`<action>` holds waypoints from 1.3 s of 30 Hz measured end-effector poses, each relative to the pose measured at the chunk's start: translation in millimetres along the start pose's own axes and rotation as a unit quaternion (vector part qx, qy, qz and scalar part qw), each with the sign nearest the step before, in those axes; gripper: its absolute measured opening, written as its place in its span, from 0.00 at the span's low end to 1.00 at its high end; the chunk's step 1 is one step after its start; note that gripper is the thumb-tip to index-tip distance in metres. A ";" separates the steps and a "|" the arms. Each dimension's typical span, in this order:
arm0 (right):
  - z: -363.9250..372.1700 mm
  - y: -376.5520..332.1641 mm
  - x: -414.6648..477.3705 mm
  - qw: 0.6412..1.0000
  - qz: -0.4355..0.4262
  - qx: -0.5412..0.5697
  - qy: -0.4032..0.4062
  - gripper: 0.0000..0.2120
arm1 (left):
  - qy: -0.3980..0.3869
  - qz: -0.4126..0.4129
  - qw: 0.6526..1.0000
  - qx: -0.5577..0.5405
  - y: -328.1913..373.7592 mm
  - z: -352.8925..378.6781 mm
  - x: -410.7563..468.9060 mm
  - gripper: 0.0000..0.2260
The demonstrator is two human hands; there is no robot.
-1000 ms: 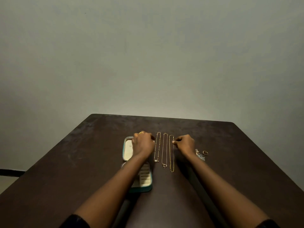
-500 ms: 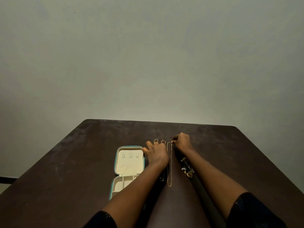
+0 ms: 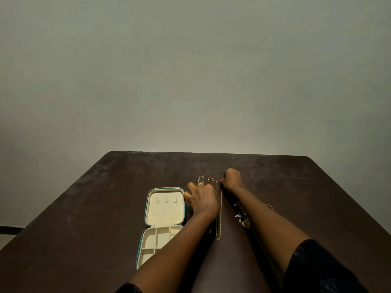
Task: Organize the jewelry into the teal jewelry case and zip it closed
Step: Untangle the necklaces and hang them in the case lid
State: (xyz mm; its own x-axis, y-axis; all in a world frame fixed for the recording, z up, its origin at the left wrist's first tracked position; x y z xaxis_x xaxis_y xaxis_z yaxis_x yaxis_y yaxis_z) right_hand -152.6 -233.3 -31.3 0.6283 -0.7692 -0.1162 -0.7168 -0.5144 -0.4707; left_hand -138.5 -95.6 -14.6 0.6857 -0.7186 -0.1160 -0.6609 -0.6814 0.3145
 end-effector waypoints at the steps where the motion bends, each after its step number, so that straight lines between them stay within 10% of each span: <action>1: -0.5 -0.3 -1.4 1.000 -0.006 -0.012 0.000 0.15 | 0.001 0.000 1.000 -0.001 -0.6 0.5 -0.1 0.12; 12: -26.4 -6.4 -25.3 0.963 -0.080 0.257 -0.024 0.13 | 0.013 0.039 0.999 -0.024 -3.5 -2.9 1.3 0.15; 18: -58.8 -14.9 -57.2 0.897 -0.111 0.403 -0.143 0.06 | -0.074 0.077 0.954 -0.282 -0.9 -20.2 5.9 0.21; 28: -91.7 -35.4 -99.4 0.916 -0.148 0.341 -0.148 0.07 | -0.044 0.162 0.883 -0.438 0.1 -24.8 -15.4 0.09; 33: -100.0 -41.6 -117.5 0.896 -0.142 0.401 -0.125 0.08 | -0.100 0.147 0.770 -0.613 -1.9 -42.0 -33.4 0.14; 39: -106.2 -55.7 -150.5 0.874 -0.148 0.450 -0.102 0.08 | -0.364 0.043 0.650 -0.666 -3.0 -51.5 -61.9 0.30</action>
State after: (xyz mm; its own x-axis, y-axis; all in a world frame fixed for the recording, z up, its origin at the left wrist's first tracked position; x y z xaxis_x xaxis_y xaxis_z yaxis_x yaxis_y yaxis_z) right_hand -239.4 -129.2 105.3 0.8529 -0.5218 0.0181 -0.0414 -0.1021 -0.9939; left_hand -163.2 -41.9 40.1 0.0178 -0.9518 -0.3062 0.4948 -0.2577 0.8299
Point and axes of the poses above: each hand's wrist, its own x-axis towards the middle knuckle, its own z-axis out of the palm, y = z × x, the point moved 1 cm from there along x, towards the middle knuckle, and after that the axes turned 13 degrees about -y, right-handed, at the moved point
